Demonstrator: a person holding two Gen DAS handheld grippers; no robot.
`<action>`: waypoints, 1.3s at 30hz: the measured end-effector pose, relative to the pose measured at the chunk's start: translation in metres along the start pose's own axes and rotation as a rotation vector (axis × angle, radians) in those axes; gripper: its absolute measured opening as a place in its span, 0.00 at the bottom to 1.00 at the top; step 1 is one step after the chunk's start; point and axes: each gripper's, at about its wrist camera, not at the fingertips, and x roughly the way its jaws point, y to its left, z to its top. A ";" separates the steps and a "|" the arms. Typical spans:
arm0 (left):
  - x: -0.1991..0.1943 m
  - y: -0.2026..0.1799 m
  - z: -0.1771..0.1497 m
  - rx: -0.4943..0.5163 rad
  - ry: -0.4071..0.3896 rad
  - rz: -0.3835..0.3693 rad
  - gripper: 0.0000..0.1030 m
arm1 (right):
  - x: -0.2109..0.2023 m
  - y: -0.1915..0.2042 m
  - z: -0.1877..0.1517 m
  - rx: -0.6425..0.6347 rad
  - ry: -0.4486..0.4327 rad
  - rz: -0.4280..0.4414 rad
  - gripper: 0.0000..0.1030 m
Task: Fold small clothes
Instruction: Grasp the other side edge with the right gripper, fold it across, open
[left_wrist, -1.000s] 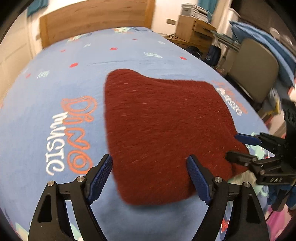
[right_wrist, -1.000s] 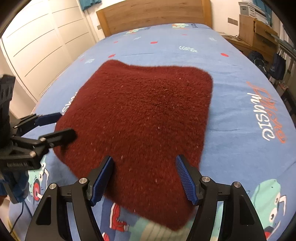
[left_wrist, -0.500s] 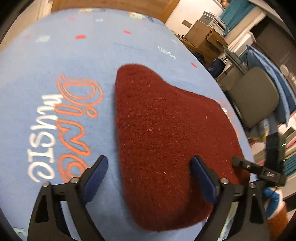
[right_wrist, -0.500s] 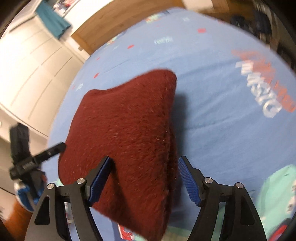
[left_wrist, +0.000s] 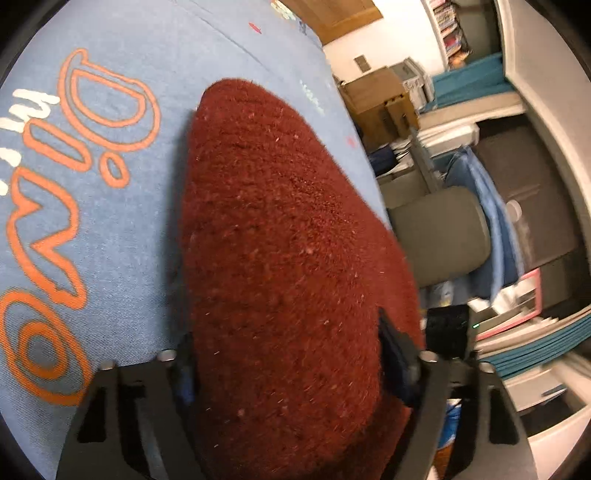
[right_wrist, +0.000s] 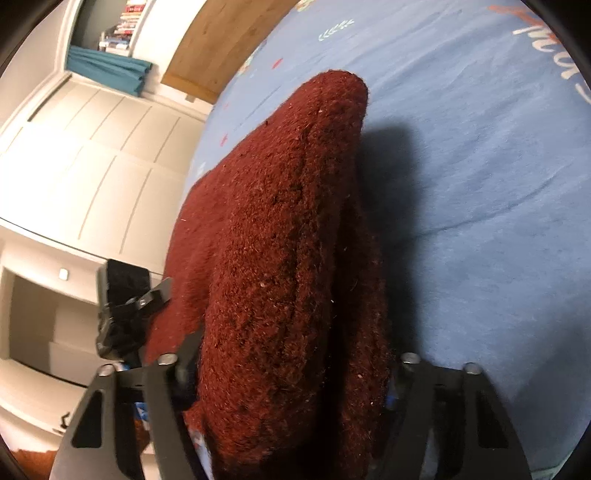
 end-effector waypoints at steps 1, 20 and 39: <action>-0.007 0.001 0.005 0.003 -0.004 -0.013 0.59 | -0.001 0.004 0.000 -0.012 -0.006 -0.001 0.58; -0.129 0.050 -0.003 0.019 -0.044 0.306 0.67 | 0.088 0.086 -0.017 -0.204 0.114 -0.074 0.61; -0.133 -0.008 -0.052 0.216 -0.117 0.608 0.67 | 0.024 0.082 -0.043 -0.115 0.014 -0.233 0.66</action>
